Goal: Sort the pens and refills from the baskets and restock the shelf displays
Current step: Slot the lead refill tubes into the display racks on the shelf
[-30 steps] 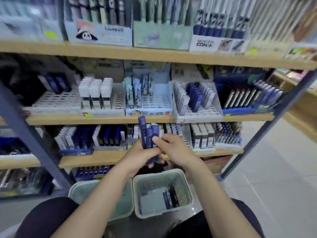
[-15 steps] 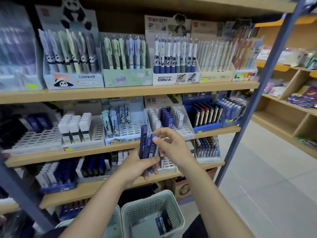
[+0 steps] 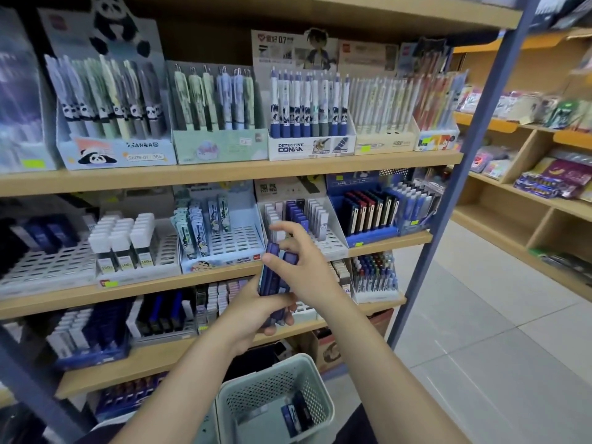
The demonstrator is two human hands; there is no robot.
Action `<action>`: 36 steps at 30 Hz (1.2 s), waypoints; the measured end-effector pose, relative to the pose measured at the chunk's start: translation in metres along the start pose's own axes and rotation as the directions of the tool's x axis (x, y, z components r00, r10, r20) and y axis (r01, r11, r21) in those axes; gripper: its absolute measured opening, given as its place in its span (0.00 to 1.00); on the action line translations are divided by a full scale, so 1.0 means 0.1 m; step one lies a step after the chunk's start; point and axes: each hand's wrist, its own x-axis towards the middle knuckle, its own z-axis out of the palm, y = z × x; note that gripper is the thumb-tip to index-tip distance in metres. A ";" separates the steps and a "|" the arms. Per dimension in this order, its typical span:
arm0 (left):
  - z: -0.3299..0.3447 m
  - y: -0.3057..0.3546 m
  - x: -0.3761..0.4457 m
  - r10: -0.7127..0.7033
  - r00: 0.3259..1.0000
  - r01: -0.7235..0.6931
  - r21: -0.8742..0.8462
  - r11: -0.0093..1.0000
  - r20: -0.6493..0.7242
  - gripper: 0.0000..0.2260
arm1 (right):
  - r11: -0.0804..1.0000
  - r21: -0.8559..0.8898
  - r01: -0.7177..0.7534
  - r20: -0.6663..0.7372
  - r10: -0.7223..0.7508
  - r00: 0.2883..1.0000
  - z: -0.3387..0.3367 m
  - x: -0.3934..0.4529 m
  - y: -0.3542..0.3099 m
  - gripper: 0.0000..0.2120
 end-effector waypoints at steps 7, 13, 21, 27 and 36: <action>-0.01 -0.02 0.01 -0.037 0.999 0.038 -0.092 0.995 0.021 0.09 | 0.997 -0.076 -0.020 -0.021 0.018 1.000 -0.03 -0.04 0.10 0.10; -0.02 0.06 -0.01 0.011 0.998 -0.006 -0.093 0.996 0.056 0.15 | 0.983 0.038 -0.178 -0.095 0.181 0.979 -0.14 -0.09 0.17 0.17; -0.01 0.05 -0.02 0.055 0.998 -0.058 -0.080 0.995 -0.039 0.16 | 0.959 0.220 -0.178 -0.095 0.203 0.975 -0.19 -0.08 0.12 0.08; -0.10 0.03 -0.04 0.055 0.998 -0.056 -0.071 0.996 -0.018 0.07 | 0.954 0.247 -0.170 -0.230 0.228 0.946 -0.06 0.10 0.00 0.05; -0.46 -0.04 0.08 0.011 0.964 -0.053 -0.152 0.987 -0.264 0.10 | 0.916 0.379 -0.130 -0.330 0.265 0.906 0.02 0.36 -0.14 0.08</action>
